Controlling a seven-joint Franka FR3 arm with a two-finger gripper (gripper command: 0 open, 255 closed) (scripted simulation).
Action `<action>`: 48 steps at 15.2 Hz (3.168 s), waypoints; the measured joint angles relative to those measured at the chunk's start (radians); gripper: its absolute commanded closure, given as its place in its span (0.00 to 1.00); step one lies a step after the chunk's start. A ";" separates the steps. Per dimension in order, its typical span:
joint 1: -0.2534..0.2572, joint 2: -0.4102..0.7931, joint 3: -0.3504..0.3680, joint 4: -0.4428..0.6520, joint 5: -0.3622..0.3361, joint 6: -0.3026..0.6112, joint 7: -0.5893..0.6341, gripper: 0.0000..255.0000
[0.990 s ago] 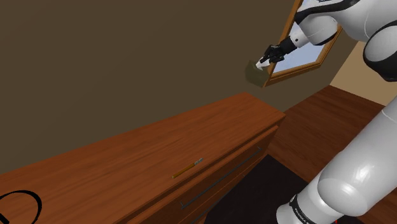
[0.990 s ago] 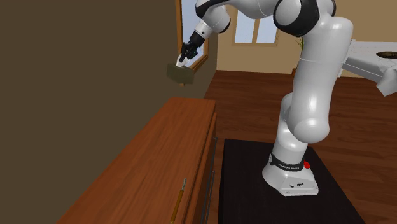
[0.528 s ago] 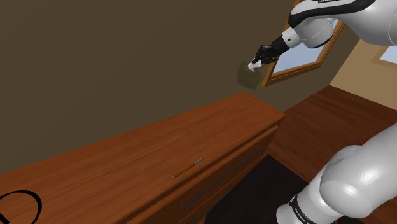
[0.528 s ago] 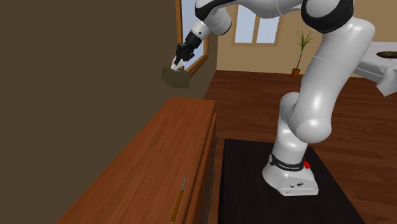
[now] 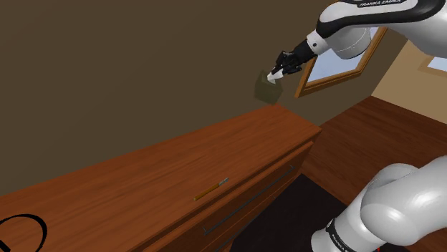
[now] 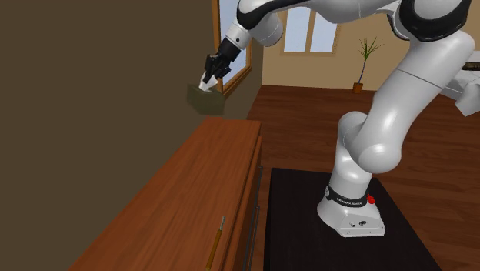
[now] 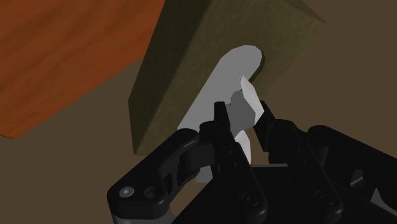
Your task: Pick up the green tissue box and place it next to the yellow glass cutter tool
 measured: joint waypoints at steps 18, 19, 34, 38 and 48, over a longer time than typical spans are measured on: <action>0.029 -0.137 0.443 -0.190 -0.087 0.183 0.498 1.00; 0.029 -0.143 0.473 -0.193 -0.093 0.186 0.532 1.00; -0.028 0.002 0.890 -0.031 -0.256 0.236 1.016 1.00; -0.070 0.061 1.014 0.046 -0.346 0.224 1.165 1.00; -0.155 0.199 1.195 0.112 -0.553 0.271 1.401 1.00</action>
